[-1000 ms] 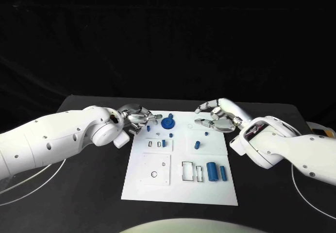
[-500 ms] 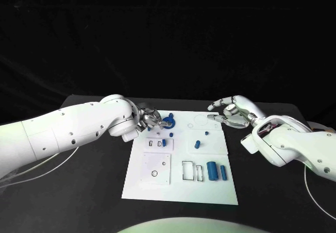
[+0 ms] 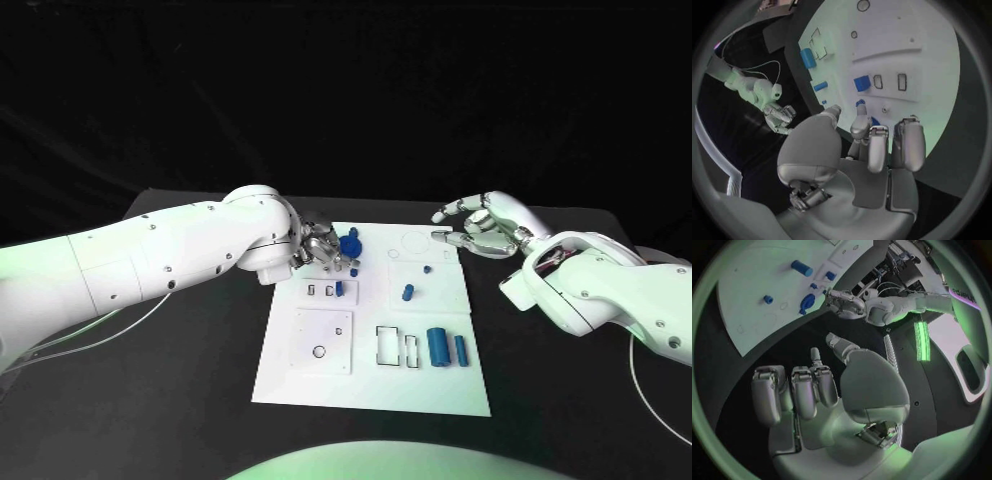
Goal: Assemble the parts on the task board
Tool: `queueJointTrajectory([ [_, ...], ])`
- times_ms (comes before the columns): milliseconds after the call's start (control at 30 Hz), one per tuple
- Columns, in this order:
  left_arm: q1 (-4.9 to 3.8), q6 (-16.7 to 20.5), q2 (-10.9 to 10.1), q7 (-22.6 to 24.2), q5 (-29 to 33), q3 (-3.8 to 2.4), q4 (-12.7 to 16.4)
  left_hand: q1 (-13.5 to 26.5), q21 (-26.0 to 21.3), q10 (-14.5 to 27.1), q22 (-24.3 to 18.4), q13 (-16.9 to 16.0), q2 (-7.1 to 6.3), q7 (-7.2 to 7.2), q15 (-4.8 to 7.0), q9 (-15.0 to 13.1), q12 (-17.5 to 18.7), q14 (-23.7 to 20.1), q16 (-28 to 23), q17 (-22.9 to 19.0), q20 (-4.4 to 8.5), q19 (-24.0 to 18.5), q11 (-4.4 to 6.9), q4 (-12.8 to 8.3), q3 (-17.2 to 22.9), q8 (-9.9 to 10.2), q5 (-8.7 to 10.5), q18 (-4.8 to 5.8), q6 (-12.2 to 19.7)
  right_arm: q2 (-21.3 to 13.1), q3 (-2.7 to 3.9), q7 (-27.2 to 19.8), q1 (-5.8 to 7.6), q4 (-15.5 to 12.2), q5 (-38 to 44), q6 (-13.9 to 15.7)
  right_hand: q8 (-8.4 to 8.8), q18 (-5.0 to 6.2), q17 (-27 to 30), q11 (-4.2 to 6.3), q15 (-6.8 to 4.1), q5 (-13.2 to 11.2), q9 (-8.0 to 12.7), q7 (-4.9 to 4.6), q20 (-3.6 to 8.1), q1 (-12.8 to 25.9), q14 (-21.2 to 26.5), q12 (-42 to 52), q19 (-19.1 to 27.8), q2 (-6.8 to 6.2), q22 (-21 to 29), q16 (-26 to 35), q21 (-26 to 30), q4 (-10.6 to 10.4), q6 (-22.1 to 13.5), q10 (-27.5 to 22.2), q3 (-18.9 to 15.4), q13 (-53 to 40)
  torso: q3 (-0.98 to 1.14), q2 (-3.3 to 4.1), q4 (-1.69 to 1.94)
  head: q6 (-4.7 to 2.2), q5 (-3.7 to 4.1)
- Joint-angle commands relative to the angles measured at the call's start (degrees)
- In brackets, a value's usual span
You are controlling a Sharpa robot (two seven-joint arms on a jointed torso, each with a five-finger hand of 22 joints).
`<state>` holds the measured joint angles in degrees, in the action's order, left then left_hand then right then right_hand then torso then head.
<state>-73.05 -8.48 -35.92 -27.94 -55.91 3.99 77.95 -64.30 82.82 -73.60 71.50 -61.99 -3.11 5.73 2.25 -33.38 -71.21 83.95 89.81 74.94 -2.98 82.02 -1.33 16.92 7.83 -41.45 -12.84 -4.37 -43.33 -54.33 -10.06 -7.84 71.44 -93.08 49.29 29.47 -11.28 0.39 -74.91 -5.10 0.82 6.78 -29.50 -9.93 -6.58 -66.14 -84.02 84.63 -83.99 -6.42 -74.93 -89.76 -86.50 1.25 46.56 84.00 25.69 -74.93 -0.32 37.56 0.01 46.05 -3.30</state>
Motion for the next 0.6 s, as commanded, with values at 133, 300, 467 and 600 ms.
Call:
queueJointTrajectory([
  [133,-0.17,-6.5,0.5,-1.3,-2.5,0.18,-0.5,-0.6,0.4,1.0,0.2,0.8,0.32,0.23,-0.05,0.1,0.8,6.1,0.2,15.1,-0.22,0.4,-0.21,-0.1,-0.1,0.7,-0.34,0.98,1.0,0.0,0.02,0.3,0.01,0.4,0.1,-0.9,-0.32,0.76,-15.1,0.15,-0.16,0.4,-0.1,-0.05,0.05,0.2,-6.0,-0.4,-3.8,0.12,-12.2,-0.2,0.5,-0.5,-0.4,2.0,-0.1,-10.0,0.01,-0.06,-0.08,0.31,-0.56],
  [300,-0.18,-7.4,0.8,-1.4,-2.6,0.33,-0.7,-0.9,0.4,1.4,0.4,1.3,0.38,0.30,-0.11,0.1,1.3,6.1,0.2,15.1,-0.29,0.5,-0.28,-0.1,0.1,0.8,-0.39,1.01,1.2,0.1,0.02,0.3,0.00,0.9,0.0,-0.7,-0.35,0.93,-15.1,0.12,-0.14,0.5,-0.1,-0.07,0.03,0.3,-6.0,-0.9,-3.5,0.03,-11.8,-0.2,1.1,-0.7,-0.7,1.6,-0.2,-9.6,0.02,-0.05,-0.05,0.42,-0.68],
  [467,-0.18,-7.5,0.9,-1.5,-2.7,0.41,-0.8,-0.9,0.5,1.4,0.5,1.4,0.44,0.31,-0.12,0.1,1.3,6.1,0.2,15.1,-0.30,0.5,-0.29,-0.1,0.1,0.8,-0.39,1.03,1.2,0.2,0.01,0.3,-0.01,1.2,-0.2,-0.5,-0.36,1.00,-15.1,0.11,-0.13,0.5,-0.1,-0.09,0.02,0.3,-6.0,-1.1,-3.3,0.02,-11.6,-0.2,1.4,-0.7,-0.8,1.4,-0.2,-9.4,0.03,0.00,-0.07,0.47,-0.73],
  [600,-0.18,-7.3,1.0,-1.5,-2.7,0.44,-1.0,-0.9,0.4,1.4,0.4,1.3,0.68,0.33,-0.16,0.1,1.3,6.1,0.2,15.1,-0.34,0.5,-0.32,0.0,0.3,0.8,-0.40,1.02,1.1,0.2,0.01,0.3,-0.03,1.4,-0.3,-0.4,-0.36,1.00,-15.1,0.11,-0.13,0.5,-0.1,-0.09,0.02,0.3,-6.0,-1.1,-3.3,0.02,-11.6,-0.2,1.4,-0.7,-0.8,1.4,-0.2,-9.4,0.02,-0.03,-0.08,0.57,-0.80],
])
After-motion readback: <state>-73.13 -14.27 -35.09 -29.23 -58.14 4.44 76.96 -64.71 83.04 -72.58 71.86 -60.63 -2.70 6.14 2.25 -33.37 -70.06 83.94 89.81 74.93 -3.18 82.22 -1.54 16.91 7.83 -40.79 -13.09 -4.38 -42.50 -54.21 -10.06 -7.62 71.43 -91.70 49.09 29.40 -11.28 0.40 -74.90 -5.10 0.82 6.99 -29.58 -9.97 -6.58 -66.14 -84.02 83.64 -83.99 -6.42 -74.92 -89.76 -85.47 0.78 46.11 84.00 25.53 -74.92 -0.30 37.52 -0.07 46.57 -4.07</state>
